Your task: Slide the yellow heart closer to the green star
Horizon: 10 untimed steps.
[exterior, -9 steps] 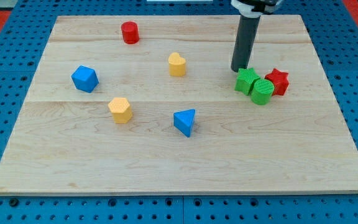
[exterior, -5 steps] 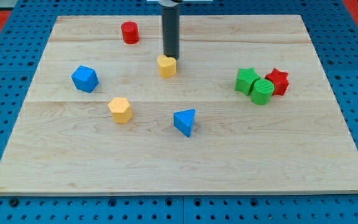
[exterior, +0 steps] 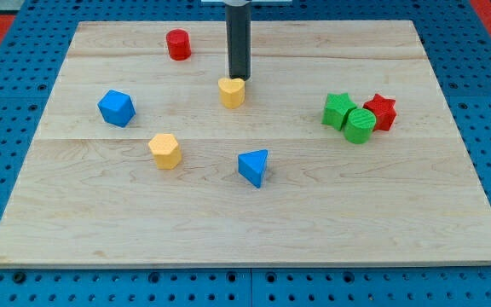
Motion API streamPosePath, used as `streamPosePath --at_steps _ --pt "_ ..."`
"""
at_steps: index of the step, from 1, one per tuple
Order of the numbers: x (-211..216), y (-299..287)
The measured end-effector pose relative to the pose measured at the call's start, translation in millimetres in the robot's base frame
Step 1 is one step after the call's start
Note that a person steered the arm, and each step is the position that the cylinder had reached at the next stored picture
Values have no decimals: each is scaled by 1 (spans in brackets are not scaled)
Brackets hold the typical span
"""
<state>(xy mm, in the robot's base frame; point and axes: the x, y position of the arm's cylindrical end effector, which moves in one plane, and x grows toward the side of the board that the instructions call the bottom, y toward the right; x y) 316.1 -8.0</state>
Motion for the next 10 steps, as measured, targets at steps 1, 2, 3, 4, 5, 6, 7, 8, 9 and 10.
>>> streamPosePath --at_steps 1,2,3,4,5,6,7,8,9,10 --pt "-4 -9" --pt "-17 -89" --pt "2 -84" --pt "26 -79" --pt "17 -18" --pt "11 25" --pt "11 -18" --pt "14 -42" --pt "29 -22" --pt "29 17"
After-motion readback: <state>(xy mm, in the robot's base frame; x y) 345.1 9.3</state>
